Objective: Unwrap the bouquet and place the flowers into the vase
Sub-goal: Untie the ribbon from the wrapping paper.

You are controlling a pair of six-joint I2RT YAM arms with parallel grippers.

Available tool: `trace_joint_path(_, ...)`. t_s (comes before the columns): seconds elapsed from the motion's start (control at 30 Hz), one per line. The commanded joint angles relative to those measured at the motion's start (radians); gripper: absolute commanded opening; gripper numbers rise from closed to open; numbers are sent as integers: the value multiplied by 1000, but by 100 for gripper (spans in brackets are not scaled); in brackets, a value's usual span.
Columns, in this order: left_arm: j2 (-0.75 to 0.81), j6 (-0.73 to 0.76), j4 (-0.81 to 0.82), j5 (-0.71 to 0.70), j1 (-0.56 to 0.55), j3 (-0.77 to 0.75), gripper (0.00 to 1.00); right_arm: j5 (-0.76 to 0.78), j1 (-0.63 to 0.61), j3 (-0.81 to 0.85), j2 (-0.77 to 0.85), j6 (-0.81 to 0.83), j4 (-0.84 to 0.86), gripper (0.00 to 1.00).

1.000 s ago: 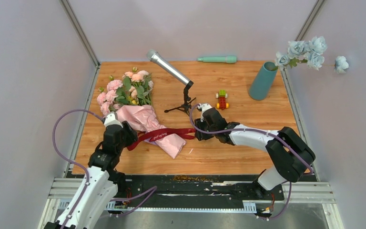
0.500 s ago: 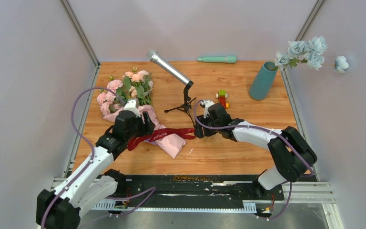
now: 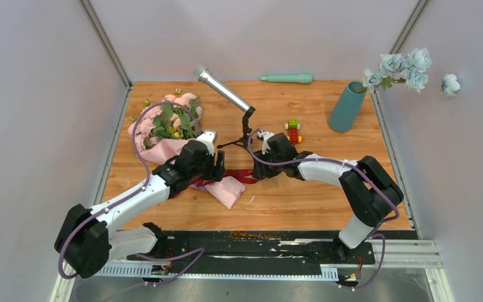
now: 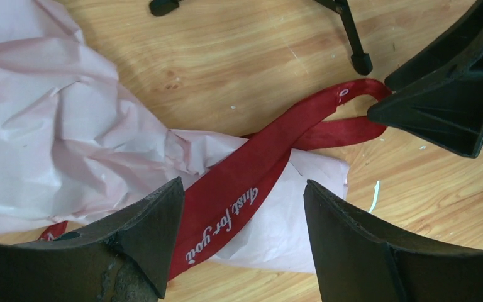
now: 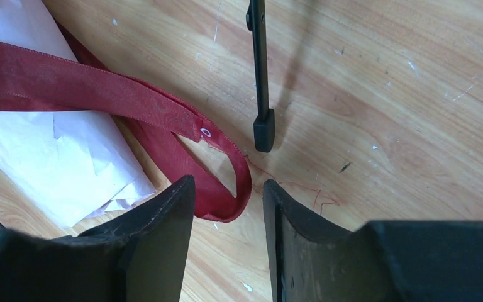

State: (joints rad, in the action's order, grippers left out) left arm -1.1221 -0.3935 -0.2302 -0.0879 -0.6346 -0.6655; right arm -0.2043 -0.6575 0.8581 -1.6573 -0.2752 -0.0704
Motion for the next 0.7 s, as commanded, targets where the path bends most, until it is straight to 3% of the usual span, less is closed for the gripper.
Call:
trace_joint_path(0.0, -62, 87, 40, -20, -41, -56, 78, -18, 4, 37, -20, 2, 11, 44)
trace_joint_path(0.27, -177, 139, 48, -94, -86, -93, 77, -30, 4, 42, -43, -2, 10, 42)
trace_joint_path(0.67, -219, 116, 41, -166, -99, -79, 54, -40, 4, 42, -60, -2, 11, 34)
